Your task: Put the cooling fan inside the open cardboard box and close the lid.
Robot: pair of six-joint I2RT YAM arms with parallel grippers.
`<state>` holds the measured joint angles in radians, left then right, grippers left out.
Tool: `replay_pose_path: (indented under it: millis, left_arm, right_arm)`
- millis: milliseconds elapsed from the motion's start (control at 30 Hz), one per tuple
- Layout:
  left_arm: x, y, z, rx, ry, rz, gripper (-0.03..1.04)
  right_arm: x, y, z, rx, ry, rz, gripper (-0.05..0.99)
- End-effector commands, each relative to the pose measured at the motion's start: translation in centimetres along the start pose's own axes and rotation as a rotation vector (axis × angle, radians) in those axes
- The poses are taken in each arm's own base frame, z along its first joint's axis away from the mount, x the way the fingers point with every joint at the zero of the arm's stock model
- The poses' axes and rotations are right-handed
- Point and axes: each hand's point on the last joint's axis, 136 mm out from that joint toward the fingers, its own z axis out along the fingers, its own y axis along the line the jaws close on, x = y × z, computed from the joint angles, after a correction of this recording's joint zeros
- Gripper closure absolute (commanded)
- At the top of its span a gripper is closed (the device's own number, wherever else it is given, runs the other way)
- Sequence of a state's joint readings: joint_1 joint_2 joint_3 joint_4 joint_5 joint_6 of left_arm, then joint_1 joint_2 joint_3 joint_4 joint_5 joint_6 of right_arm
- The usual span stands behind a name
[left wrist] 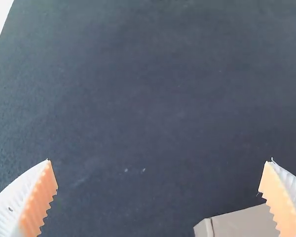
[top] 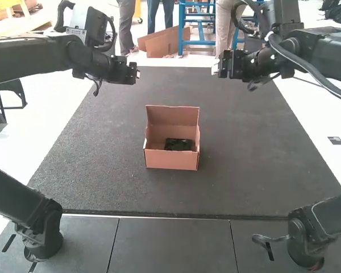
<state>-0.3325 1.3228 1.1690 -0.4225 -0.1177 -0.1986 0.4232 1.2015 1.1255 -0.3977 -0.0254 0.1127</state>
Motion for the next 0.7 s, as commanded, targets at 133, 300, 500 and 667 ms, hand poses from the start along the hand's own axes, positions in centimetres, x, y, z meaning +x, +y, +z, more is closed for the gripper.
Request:
replay_pose_path:
  millis: [133, 300, 500, 667]
  left_arm:
    - [-2.3, -4.3, 0.5, 0.074, -0.034, 0.056, 0.04]
    - [-1.5, -6.2, 1.3, 0.104, -0.002, 0.083, 0.04]
    - [0.5, -8.1, 2.5, 0.132, 0.057, 0.119, 0.04]
    - [2.5, -9.4, 3.5, 0.153, 0.111, 0.147, 0.04]
  right_arm:
    - [0.9, -2.7, -2.4, 0.096, -0.046, -0.003, 0.04]
    - [0.9, -3.9, -3.3, 0.122, -0.064, 0.022, 0.04]
    - [0.2, -5.5, -4.3, 0.153, -0.093, 0.081, 0.04]
    - [0.4, -5.8, -4.7, 0.155, -0.081, 0.106, 0.04]
